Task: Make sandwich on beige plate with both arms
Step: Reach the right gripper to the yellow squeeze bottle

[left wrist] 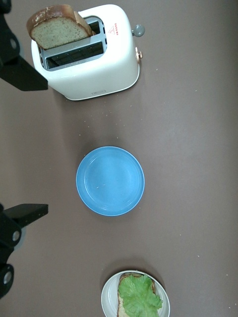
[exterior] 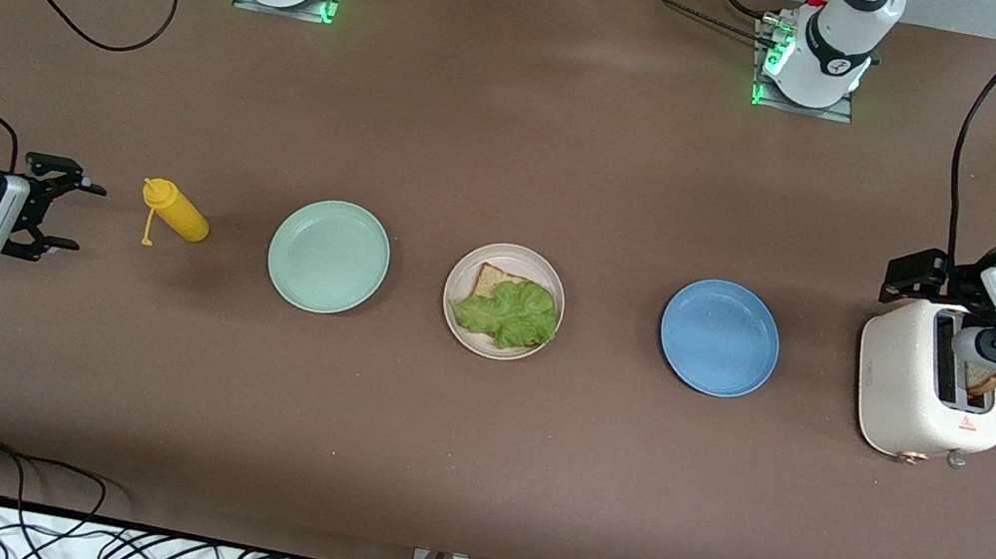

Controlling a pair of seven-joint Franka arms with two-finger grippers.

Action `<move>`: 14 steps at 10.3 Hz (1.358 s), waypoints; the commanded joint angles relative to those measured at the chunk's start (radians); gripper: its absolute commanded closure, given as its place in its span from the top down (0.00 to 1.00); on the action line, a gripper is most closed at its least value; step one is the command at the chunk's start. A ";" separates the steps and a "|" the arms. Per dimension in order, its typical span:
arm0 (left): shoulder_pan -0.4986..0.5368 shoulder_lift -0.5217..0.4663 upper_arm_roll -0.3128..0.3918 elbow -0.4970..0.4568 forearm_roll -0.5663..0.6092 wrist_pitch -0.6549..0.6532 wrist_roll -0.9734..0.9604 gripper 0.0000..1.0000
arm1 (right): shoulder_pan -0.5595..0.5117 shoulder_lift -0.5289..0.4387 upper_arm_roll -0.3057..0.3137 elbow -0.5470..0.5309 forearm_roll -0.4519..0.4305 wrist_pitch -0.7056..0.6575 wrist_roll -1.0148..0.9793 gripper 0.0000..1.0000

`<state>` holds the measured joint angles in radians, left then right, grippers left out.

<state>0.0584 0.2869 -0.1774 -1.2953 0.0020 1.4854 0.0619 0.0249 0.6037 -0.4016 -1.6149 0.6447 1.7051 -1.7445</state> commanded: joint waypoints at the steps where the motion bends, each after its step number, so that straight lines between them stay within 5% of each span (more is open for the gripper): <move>1: -0.002 -0.014 -0.002 -0.007 0.021 -0.011 -0.007 1.00 | -0.005 -0.032 0.003 -0.140 0.116 0.073 -0.184 1.00; 3: -0.003 -0.014 -0.002 -0.007 0.021 -0.011 -0.007 1.00 | -0.009 -0.012 0.003 -0.195 0.220 0.110 -0.359 1.00; 8: -0.006 -0.012 -0.002 -0.007 0.021 -0.011 -0.007 1.00 | -0.059 0.011 0.003 -0.299 0.314 0.105 -0.582 1.00; 14: -0.005 -0.012 -0.002 -0.007 0.021 -0.011 -0.007 1.00 | -0.045 0.033 0.036 -0.306 0.435 0.110 -0.739 1.00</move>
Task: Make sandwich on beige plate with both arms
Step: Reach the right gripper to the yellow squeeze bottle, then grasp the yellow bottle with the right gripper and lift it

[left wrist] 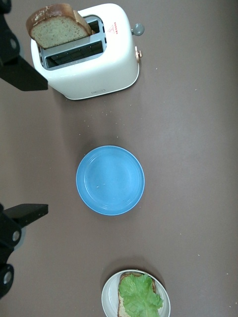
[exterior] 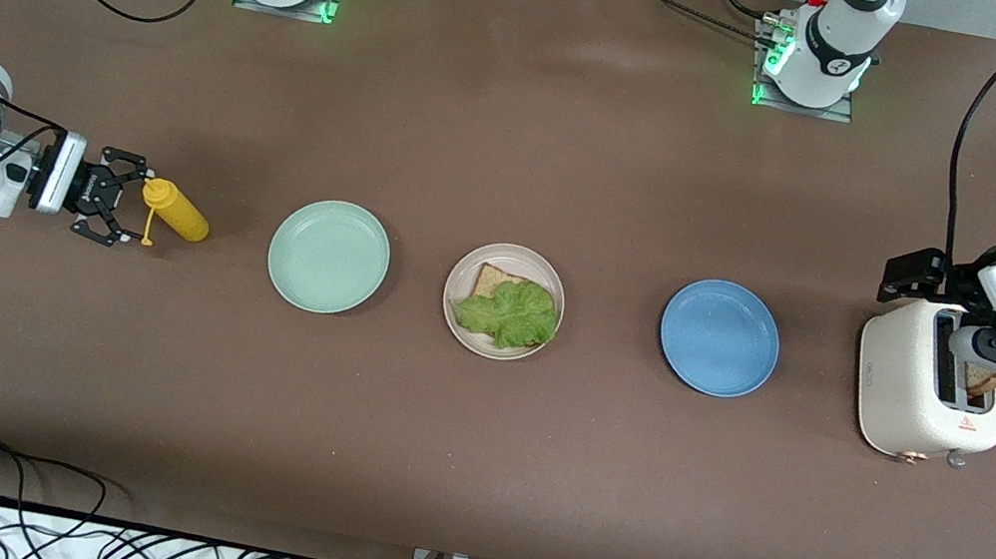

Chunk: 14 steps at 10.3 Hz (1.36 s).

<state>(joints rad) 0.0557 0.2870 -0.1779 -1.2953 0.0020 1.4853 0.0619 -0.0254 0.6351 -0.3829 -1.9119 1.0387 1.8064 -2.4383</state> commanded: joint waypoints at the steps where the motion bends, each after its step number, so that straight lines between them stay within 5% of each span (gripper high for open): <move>1: -0.002 -0.012 -0.002 -0.007 0.021 -0.011 -0.007 1.00 | 0.005 0.012 0.027 -0.007 0.069 0.008 -0.053 1.00; 3: 0.000 -0.012 -0.002 -0.007 0.021 -0.011 -0.007 1.00 | 0.007 0.040 0.045 -0.006 0.119 0.011 -0.077 0.97; 5: 0.000 -0.012 -0.002 -0.007 0.021 -0.011 -0.007 1.00 | 0.009 0.049 0.055 0.007 0.133 0.034 -0.114 0.26; 6: 0.000 -0.012 -0.002 -0.007 0.021 -0.011 -0.007 1.00 | 0.013 0.048 0.055 0.013 0.132 0.047 -0.116 0.00; 10: 0.000 -0.012 -0.002 -0.007 0.021 -0.011 -0.007 1.00 | 0.116 0.038 0.041 0.141 0.106 0.120 -0.049 0.00; 14: 0.000 -0.012 -0.002 -0.007 0.021 -0.011 -0.007 1.00 | 0.267 0.038 0.044 0.293 -0.087 0.207 0.287 0.00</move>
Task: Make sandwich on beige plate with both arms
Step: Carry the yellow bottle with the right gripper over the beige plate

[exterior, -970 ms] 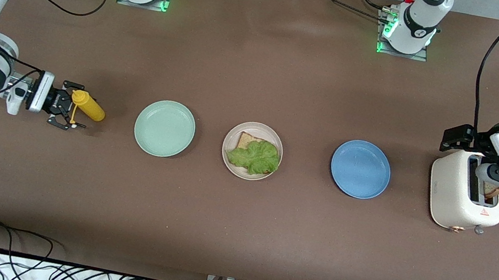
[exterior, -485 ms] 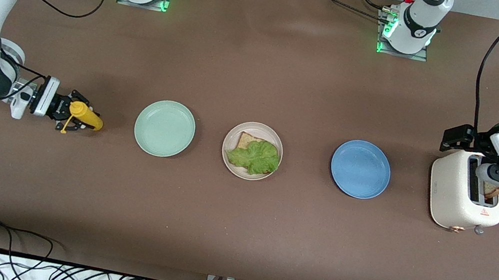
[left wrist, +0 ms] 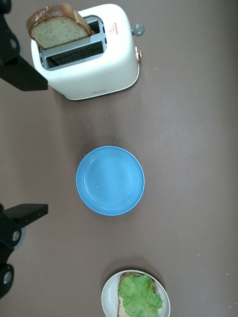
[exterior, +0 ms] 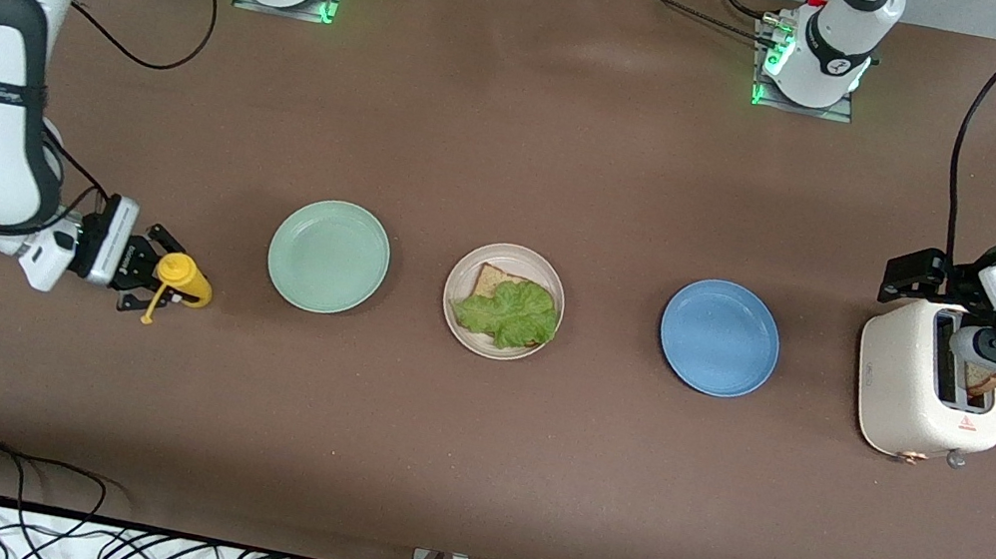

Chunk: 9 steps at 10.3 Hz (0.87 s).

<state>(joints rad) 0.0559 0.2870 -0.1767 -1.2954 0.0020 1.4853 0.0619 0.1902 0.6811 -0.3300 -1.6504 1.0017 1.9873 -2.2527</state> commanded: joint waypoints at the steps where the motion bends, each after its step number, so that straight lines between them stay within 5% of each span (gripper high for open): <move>1: -0.001 -0.012 -0.003 -0.007 0.021 -0.011 -0.007 1.00 | 0.114 -0.011 -0.014 0.032 -0.058 0.089 0.158 0.00; 5: -0.001 -0.012 -0.003 -0.007 0.021 -0.011 -0.007 1.00 | 0.352 -0.020 -0.012 0.061 -0.399 0.319 0.576 0.00; 9: -0.001 -0.012 -0.003 -0.007 0.021 -0.011 -0.007 1.00 | 0.540 -0.011 -0.012 0.078 -0.936 0.378 1.141 0.00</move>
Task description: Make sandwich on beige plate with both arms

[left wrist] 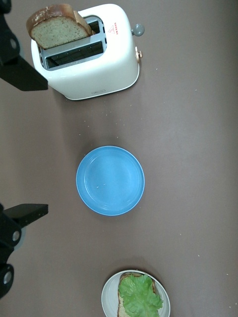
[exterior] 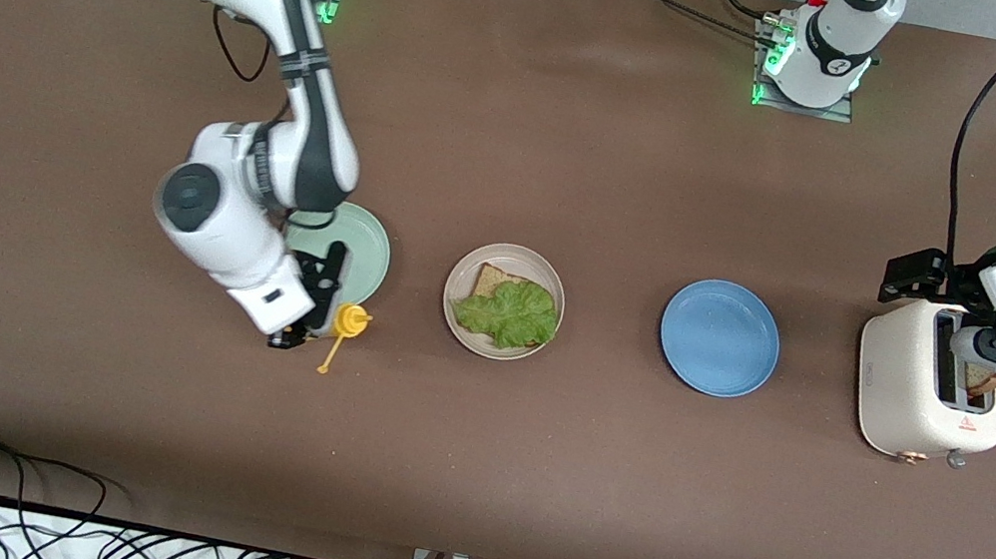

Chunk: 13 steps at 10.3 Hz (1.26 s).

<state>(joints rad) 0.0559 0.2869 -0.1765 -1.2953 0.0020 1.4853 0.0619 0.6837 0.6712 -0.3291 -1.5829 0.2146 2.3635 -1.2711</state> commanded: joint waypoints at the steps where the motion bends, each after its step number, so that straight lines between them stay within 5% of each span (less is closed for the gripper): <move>1: 0.001 -0.012 -0.003 -0.007 0.021 -0.011 -0.007 1.00 | 0.083 0.004 -0.011 0.011 -0.278 -0.003 0.276 0.00; 7: 0.001 -0.012 -0.003 -0.007 0.021 -0.011 -0.007 1.00 | 0.324 0.053 -0.011 0.053 -0.861 -0.396 0.853 0.00; 10: 0.002 -0.012 -0.003 -0.007 0.021 -0.011 -0.005 1.00 | 0.399 0.165 -0.011 0.185 -0.935 -0.591 0.938 0.00; 13: 0.002 -0.012 -0.003 -0.007 0.021 -0.011 -0.005 1.00 | 0.425 0.194 -0.011 0.195 -0.980 -0.627 0.970 0.00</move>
<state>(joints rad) 0.0563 0.2865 -0.1751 -1.2978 0.0020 1.4852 0.0619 1.0986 0.8368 -0.3269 -1.4298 -0.7380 1.7788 -0.3111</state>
